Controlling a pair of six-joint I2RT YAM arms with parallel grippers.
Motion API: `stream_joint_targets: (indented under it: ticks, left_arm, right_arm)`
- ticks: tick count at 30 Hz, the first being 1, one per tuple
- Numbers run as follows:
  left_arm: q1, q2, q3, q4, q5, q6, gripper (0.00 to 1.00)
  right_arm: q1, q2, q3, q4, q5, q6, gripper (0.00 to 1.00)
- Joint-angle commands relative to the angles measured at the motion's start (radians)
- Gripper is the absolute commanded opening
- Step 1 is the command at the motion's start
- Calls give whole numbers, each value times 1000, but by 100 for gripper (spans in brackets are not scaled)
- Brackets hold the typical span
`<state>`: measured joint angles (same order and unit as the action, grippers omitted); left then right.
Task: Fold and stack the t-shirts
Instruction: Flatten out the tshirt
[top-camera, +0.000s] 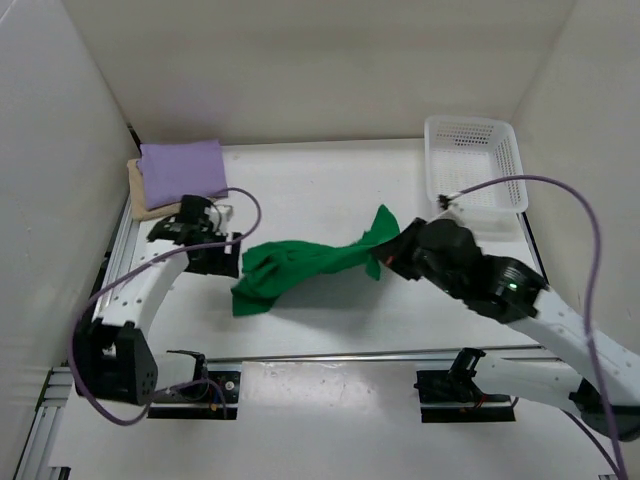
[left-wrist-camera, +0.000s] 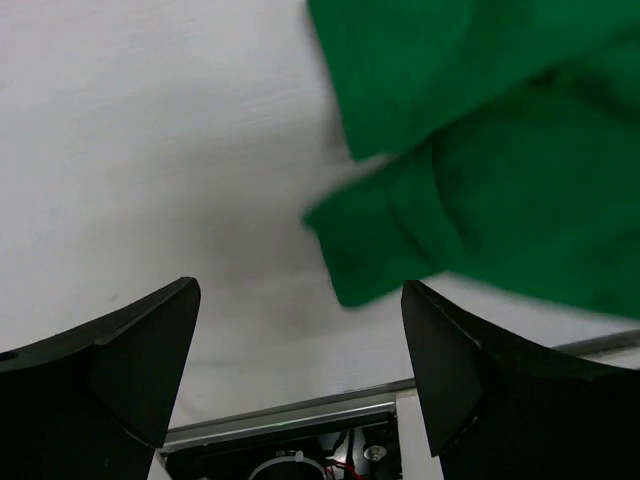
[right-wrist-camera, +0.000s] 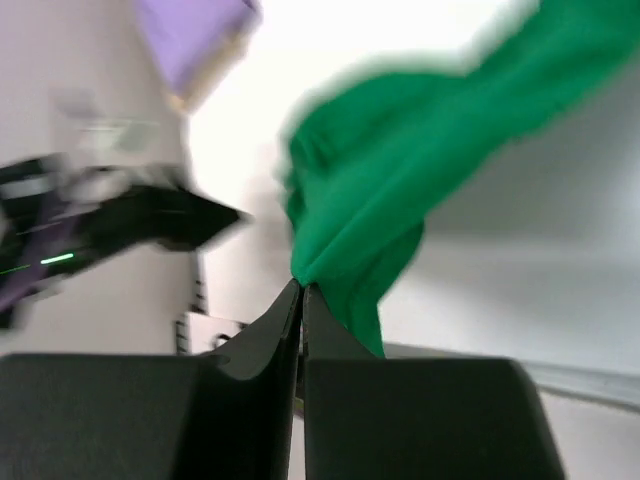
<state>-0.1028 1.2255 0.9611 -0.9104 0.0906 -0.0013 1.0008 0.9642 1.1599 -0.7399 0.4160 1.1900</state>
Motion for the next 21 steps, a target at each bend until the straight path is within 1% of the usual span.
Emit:
stream_joint_targets:
  ticks: [1,2,3,5,7,10,11,14,17,21]
  left_arm:
    - [-155,69,2,33,-52,1,93]
    - [-175,93,2,51,-63,1,97]
    - [-189,118,2,68,-75,1,99]
    - [-212,204,30,93,-65,1,99]
    - [-244,279,57,93,-17,1,99]
    - [-290,348,108,93,46,1,100]
    - [-319,370,137,93,46,1,100]
    - [-353,457,188,93,78,1,100]
    - [-362,496,237,53,171,1,100]
    - [-362,471,240,15,222,1,99]
  right_arm:
    - [-1,-30,20,-151,112,-141,0]
    - [-1,-30,20,-218,125,-132,0]
    - [-10,-41,20,-248,138,-78,0]
    - [-10,-73,-14,-260,147,-50,0]
    - [-10,-122,-46,-260,147,-29,0]
    - [-10,-171,-83,-271,167,-18,0]
    - [-10,-171,-83,-288,167,-18,0]
    - [-10,-194,-92,-331,178,-18,0]
    - [-10,-194,-103,-368,188,5,0]
    - [-10,-194,-115,-378,188,14,0]
